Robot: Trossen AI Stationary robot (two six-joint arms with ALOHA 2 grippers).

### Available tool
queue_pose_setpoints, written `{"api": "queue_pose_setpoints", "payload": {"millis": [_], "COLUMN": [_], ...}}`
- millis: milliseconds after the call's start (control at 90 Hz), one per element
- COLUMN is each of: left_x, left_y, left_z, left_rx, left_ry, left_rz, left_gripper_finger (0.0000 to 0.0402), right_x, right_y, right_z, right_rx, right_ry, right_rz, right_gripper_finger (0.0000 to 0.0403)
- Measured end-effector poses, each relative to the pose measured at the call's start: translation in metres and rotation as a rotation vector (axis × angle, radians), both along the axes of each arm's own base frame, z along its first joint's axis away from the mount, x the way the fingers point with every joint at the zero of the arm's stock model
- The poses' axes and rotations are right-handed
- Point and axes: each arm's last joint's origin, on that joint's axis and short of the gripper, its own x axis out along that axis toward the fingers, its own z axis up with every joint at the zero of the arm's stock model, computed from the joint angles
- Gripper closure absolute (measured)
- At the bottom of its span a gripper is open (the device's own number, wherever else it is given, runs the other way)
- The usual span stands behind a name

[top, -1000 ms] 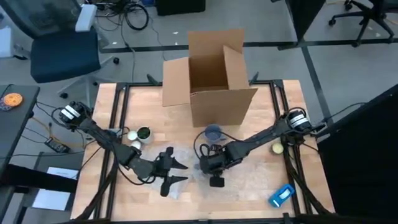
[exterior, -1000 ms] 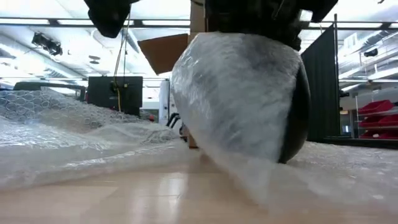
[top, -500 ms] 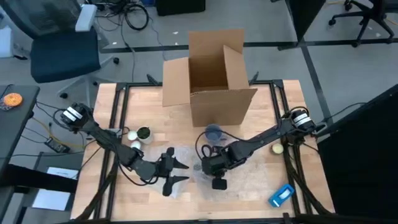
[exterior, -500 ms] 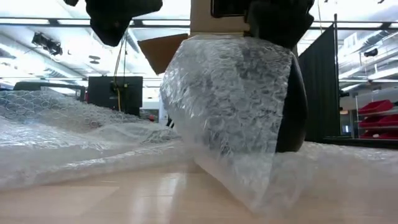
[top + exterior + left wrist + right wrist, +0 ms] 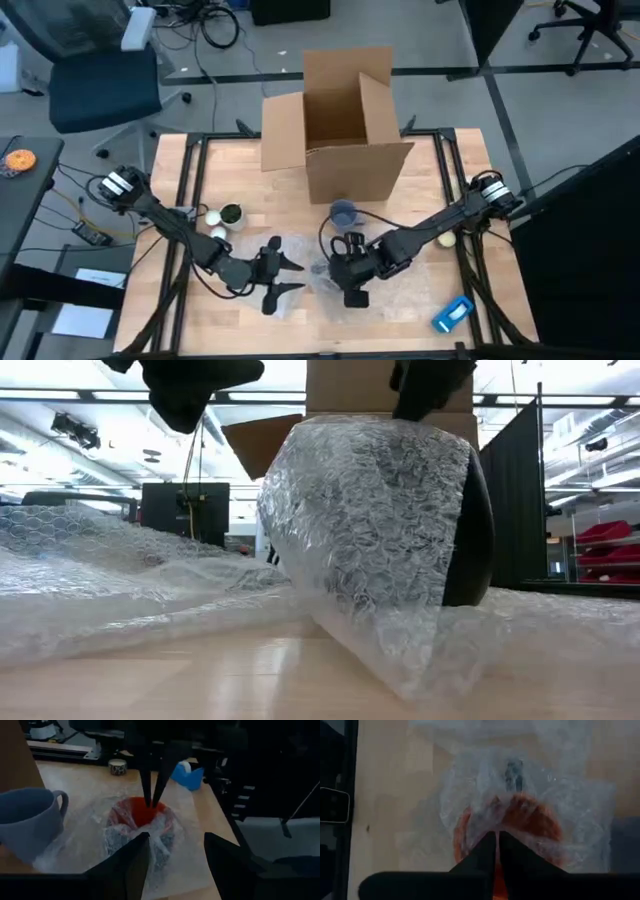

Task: Wrap mug
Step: Wrap the black mug with the top bubble wrap

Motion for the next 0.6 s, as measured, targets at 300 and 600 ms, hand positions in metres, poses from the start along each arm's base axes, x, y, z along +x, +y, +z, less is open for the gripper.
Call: {"api": "queue_pose_setpoints", "payload": {"millis": [300,600], "left_x": [0.0,0.0], "left_y": [0.0,0.0], "left_z": [0.0,0.0], "left_rx": [-0.002,-0.002], "left_ry": [-0.002,-0.002], "left_rz": [0.0,0.0], "left_gripper_finger": [0.0229,0.0229], "right_x": [0.003,0.008], "right_y": [-0.019,-0.024], "right_z": [-0.032,-0.042], "right_rx": [0.019,0.086], "right_ry": [0.031,-0.013], "right_rz": [-0.027,-0.04], "right_gripper_finger": [0.0403,0.0403]}}
